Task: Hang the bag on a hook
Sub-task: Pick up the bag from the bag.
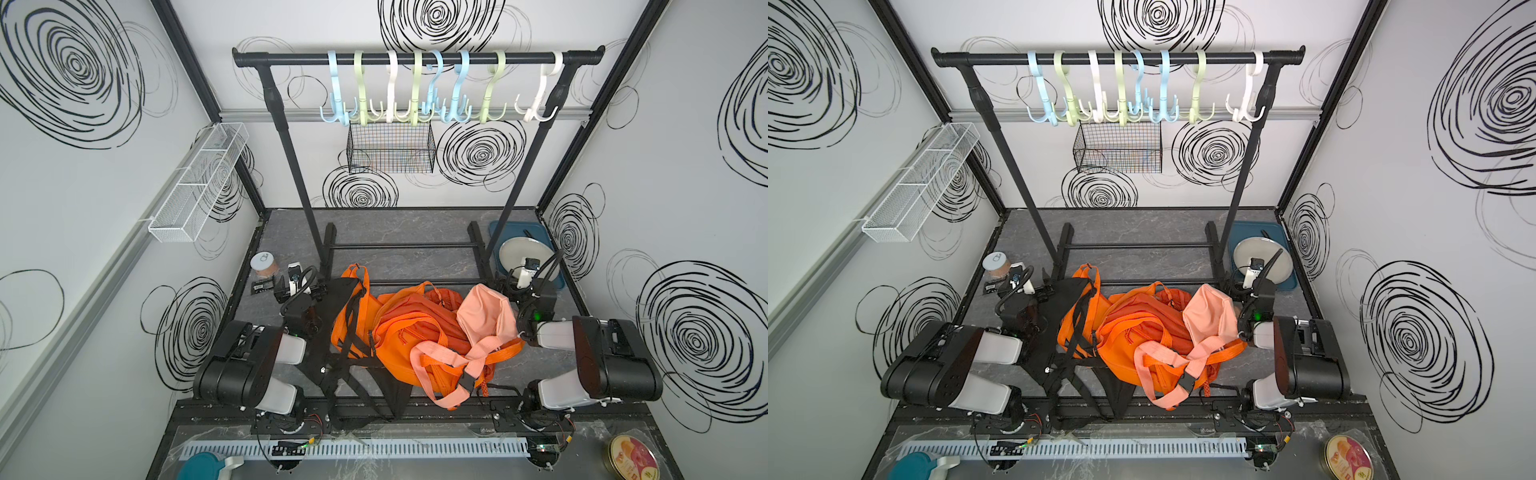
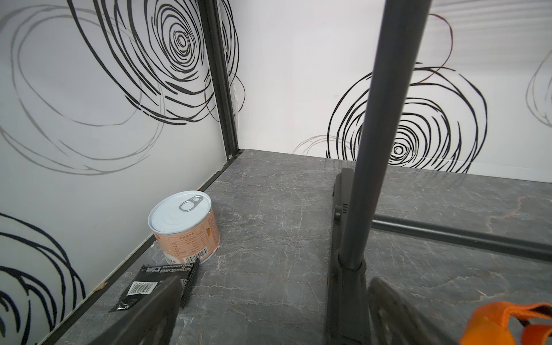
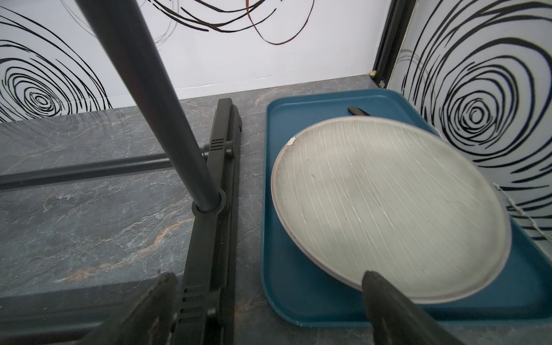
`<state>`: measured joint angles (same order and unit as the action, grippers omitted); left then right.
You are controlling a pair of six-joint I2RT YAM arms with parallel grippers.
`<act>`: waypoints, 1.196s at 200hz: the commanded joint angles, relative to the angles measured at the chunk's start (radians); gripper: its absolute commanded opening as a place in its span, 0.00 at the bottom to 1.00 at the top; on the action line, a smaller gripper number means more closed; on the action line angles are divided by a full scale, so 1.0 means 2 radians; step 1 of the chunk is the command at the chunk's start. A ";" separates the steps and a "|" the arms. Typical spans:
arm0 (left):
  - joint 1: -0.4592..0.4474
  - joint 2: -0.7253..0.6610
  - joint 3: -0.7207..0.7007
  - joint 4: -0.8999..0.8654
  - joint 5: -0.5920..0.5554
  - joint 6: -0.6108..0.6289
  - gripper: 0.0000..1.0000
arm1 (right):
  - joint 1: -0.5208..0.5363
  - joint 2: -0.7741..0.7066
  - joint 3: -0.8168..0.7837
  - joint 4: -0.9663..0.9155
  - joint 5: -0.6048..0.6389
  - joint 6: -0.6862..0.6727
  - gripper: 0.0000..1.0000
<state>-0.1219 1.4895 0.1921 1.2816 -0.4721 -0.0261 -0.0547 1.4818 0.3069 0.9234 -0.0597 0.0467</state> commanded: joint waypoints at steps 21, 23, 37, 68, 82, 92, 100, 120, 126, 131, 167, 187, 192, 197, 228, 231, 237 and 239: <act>-0.008 -0.001 -0.004 0.043 -0.017 0.009 0.99 | 0.005 -0.011 0.012 0.003 0.004 -0.021 1.00; -0.011 -0.003 -0.005 0.041 -0.019 0.010 0.99 | 0.007 -0.016 0.015 -0.005 0.003 -0.022 1.00; -0.025 -0.009 -0.026 0.078 -0.025 0.023 0.99 | 0.018 -0.064 0.053 -0.114 0.023 -0.021 1.00; -0.041 0.002 -0.058 0.157 -0.036 0.040 0.99 | 0.026 -0.194 0.108 -0.250 0.084 0.032 1.00; -0.040 0.002 -0.057 0.157 -0.034 0.041 0.99 | 0.025 -0.248 0.111 -0.262 0.080 0.052 1.00; -0.037 -0.004 -0.050 0.134 -0.026 0.041 0.99 | 0.025 -0.276 0.106 -0.249 0.076 0.093 1.00; -0.039 -0.018 -0.042 0.111 -0.031 0.046 0.99 | 0.024 -0.290 0.097 -0.233 0.076 0.126 1.00; -0.043 -0.108 0.026 -0.107 -0.036 0.041 0.99 | 0.018 -0.301 0.102 -0.240 0.006 0.163 1.00; -0.041 -0.125 0.036 -0.128 -0.034 0.038 0.99 | 0.014 -0.299 0.111 -0.251 -0.023 0.174 1.00; -0.039 -0.134 0.035 -0.120 -0.026 0.036 0.99 | 0.012 -0.297 0.114 -0.252 -0.039 0.179 1.00; -0.093 -0.197 0.039 -0.125 -0.070 0.051 0.99 | -0.020 -0.336 0.123 -0.359 0.016 0.403 1.00; -0.136 -0.229 0.049 -0.111 -0.082 0.031 0.99 | -0.042 -0.353 0.131 -0.351 -0.056 0.347 1.00; -0.139 -0.239 0.054 -0.118 -0.060 0.015 0.99 | -0.039 -0.352 0.145 -0.371 -0.062 0.320 1.00; -0.136 -0.249 0.059 -0.130 -0.025 -0.007 0.99 | -0.033 -0.348 0.164 -0.397 -0.061 0.301 1.00; -0.090 -0.287 0.114 -0.246 0.173 -0.128 0.99 | 0.045 -0.315 0.257 -0.521 -0.011 0.190 1.00; -0.082 -0.287 0.118 -0.259 0.183 -0.143 0.99 | 0.056 -0.312 0.265 -0.535 -0.004 0.185 1.00; -0.067 -0.287 0.125 -0.277 0.195 -0.184 0.99 | 0.077 -0.301 0.284 -0.565 0.005 0.176 1.00; -0.060 -0.287 0.128 -0.285 0.198 -0.202 0.99 | 0.085 -0.297 0.290 -0.576 0.008 0.173 1.00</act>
<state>-0.3298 0.9413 0.3599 0.8803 -0.3271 -0.1379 -0.0071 0.8433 0.7593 0.0292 -0.1051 0.5362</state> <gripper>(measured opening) 0.992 0.999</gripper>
